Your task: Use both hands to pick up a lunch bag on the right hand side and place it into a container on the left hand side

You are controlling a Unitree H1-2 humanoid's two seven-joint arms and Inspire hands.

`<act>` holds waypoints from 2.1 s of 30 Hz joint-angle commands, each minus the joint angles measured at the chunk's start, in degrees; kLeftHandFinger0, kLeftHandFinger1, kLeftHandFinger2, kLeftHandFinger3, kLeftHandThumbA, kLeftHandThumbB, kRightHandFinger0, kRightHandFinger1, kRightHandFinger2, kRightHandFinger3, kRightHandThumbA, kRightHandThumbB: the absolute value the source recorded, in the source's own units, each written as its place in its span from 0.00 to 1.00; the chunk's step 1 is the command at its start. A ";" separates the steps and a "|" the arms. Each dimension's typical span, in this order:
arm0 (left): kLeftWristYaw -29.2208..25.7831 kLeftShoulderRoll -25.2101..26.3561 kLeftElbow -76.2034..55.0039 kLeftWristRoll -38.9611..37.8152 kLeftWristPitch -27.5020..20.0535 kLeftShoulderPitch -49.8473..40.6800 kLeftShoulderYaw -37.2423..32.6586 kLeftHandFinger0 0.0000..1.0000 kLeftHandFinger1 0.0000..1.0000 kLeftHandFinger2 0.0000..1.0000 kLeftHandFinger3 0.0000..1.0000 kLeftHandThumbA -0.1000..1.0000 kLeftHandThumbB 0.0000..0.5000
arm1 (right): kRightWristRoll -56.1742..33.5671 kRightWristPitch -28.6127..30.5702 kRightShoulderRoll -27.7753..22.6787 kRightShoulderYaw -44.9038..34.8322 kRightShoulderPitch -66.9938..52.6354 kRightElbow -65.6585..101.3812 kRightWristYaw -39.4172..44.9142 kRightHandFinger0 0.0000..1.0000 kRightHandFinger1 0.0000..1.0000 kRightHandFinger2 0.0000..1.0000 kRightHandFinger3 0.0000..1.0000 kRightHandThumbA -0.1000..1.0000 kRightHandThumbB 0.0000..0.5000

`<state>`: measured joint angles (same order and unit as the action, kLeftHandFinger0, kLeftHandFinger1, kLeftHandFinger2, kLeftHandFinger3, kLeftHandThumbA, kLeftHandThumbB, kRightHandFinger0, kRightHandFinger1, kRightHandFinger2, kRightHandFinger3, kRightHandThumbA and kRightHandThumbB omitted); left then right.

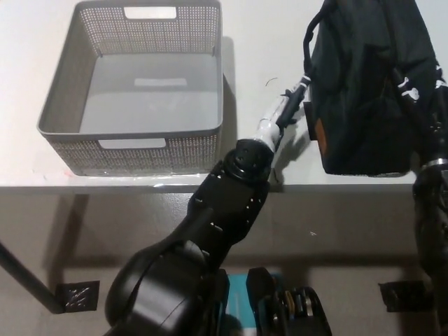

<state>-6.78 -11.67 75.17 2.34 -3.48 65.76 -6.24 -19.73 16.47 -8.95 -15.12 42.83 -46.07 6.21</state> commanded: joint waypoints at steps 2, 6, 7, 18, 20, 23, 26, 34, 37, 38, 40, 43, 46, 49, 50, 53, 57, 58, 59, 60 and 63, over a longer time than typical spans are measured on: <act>2.43 -1.77 0.97 2.79 -1.64 5.03 -2.51 1.00 1.00 1.00 1.00 1.00 0.88 | -3.22 0.25 5.33 -0.10 2.60 0.26 2.08 1.00 1.00 1.00 1.00 1.00 0.50; 2.82 -2.45 1.47 3.64 -1.78 6.48 -4.21 1.00 1.00 1.00 1.00 1.00 0.86 | -2.99 -1.05 7.85 1.27 1.52 4.43 2.43 1.00 1.00 1.00 1.00 1.00 0.51; 3.28 -2.67 1.37 3.29 -1.52 6.85 -4.02 1.00 1.00 1.00 1.00 1.00 0.81 | -3.09 -1.51 7.94 1.82 1.26 5.63 3.29 1.00 1.00 1.00 1.00 1.00 0.50; 5.63 -4.60 -1.37 3.71 -2.82 8.88 -5.23 1.00 1.00 1.00 1.00 1.00 0.70 | -3.37 -6.77 8.70 1.51 -1.62 17.86 -2.31 1.00 1.00 1.00 1.00 1.00 0.49; 6.22 -5.08 -1.94 3.07 -2.76 9.13 -4.84 1.00 1.00 1.00 1.00 1.00 0.72 | -6.09 -5.88 8.64 -0.21 -1.08 16.26 -1.57 1.00 1.00 1.00 1.00 1.00 0.47; 6.84 -6.20 -2.29 3.50 -2.82 9.39 -5.46 1.00 1.00 1.00 1.00 1.00 0.67 | -6.15 -6.83 7.85 -0.57 -1.60 16.25 -1.50 1.00 1.00 1.00 1.00 1.00 0.28; 6.31 -6.20 -2.33 5.27 -2.10 10.38 -7.29 1.00 1.00 1.00 1.00 1.00 0.62 | -5.30 -9.04 7.27 0.56 -1.74 18.81 -1.59 1.00 1.00 1.00 1.00 1.00 0.16; 8.47 -5.71 -3.44 5.08 -1.38 12.84 -8.04 1.00 1.00 1.00 1.00 1.00 0.58 | -4.18 -11.03 7.43 0.44 -0.84 23.50 -5.89 1.00 1.00 1.00 1.00 1.00 0.24; 8.86 -5.71 -4.64 5.14 -1.30 13.74 -8.14 1.00 1.00 1.00 1.00 1.00 0.57 | -3.84 -12.08 7.09 0.53 -0.68 26.14 -7.36 1.00 1.00 1.00 1.00 1.00 0.24; 8.97 -5.61 -5.26 5.50 -0.86 14.22 -8.47 1.00 1.00 1.00 1.00 1.00 0.53 | -4.60 -12.73 7.10 0.20 -0.32 26.96 -7.73 1.00 1.00 1.00 1.00 1.00 0.27; 9.06 -5.09 -6.20 5.86 -0.65 15.53 -8.75 1.00 1.00 1.00 1.00 1.00 0.51 | -6.18 -13.75 6.82 0.00 1.16 28.02 -7.43 1.00 1.00 1.00 1.00 1.00 0.29; 8.87 -4.54 -7.33 5.83 -0.21 16.63 -8.76 1.00 1.00 1.00 1.00 1.00 0.55 | -6.25 -14.91 6.36 0.01 2.70 28.89 -8.14 1.00 1.00 1.00 1.00 1.00 0.27; 8.12 -3.60 -8.51 5.39 0.83 18.21 -7.98 1.00 1.00 1.00 1.00 1.00 0.69 | -5.57 -14.67 5.97 0.35 5.94 28.49 -8.72 1.00 1.00 1.00 1.00 1.00 0.30; 7.96 -1.53 -10.91 4.43 1.30 19.29 -6.64 1.00 1.00 1.00 1.00 1.00 0.68 | -3.70 -14.36 6.18 1.17 10.14 26.58 -10.14 1.00 1.00 1.00 1.00 1.00 0.32; 8.04 -0.96 -11.87 4.33 1.70 19.21 -6.37 1.00 1.00 1.00 1.00 1.00 0.67 | -3.37 -15.10 6.37 1.62 10.84 26.53 -10.34 1.00 1.00 1.00 1.00 1.00 0.32; 8.36 0.83 -13.74 4.17 2.62 19.68 -5.57 1.00 1.00 1.00 1.00 1.00 0.66 | -1.31 -15.90 6.60 2.82 13.62 25.18 -11.26 1.00 1.00 1.00 1.00 1.00 0.36; 9.67 4.44 -17.88 2.11 3.88 18.80 -2.93 1.00 1.00 1.00 1.00 1.00 0.71 | 0.49 -16.80 7.52 4.93 18.73 21.07 -11.16 1.00 1.00 1.00 1.00 1.00 0.35; 9.91 4.92 -18.75 1.90 4.24 18.53 -2.63 1.00 1.00 1.00 1.00 1.00 0.71 | 0.44 -17.04 7.70 5.10 19.38 20.47 -11.15 1.00 1.00 1.00 1.00 1.00 0.35; 10.26 6.29 -21.98 1.34 6.52 17.53 -1.76 1.00 1.00 1.00 1.00 1.00 0.68 | 1.14 -17.27 8.19 5.98 21.01 18.82 -11.06 1.00 1.00 1.00 1.00 1.00 0.39; 10.55 7.03 -23.47 1.22 7.45 17.12 -1.44 1.00 1.00 1.00 1.00 1.00 0.68 | 1.15 -16.99 8.45 6.32 21.97 17.67 -10.71 1.00 1.00 1.00 1.00 1.00 0.39; 10.85 9.65 -28.51 0.97 9.45 16.08 -0.25 1.00 1.00 1.00 1.00 1.00 0.61 | 2.47 -15.52 9.41 7.83 25.68 13.82 -10.55 1.00 1.00 1.00 1.00 1.00 0.39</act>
<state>-0.27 -3.15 57.18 5.76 3.67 77.91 -8.25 -20.64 1.26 -3.78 -12.57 57.68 -28.45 -7.04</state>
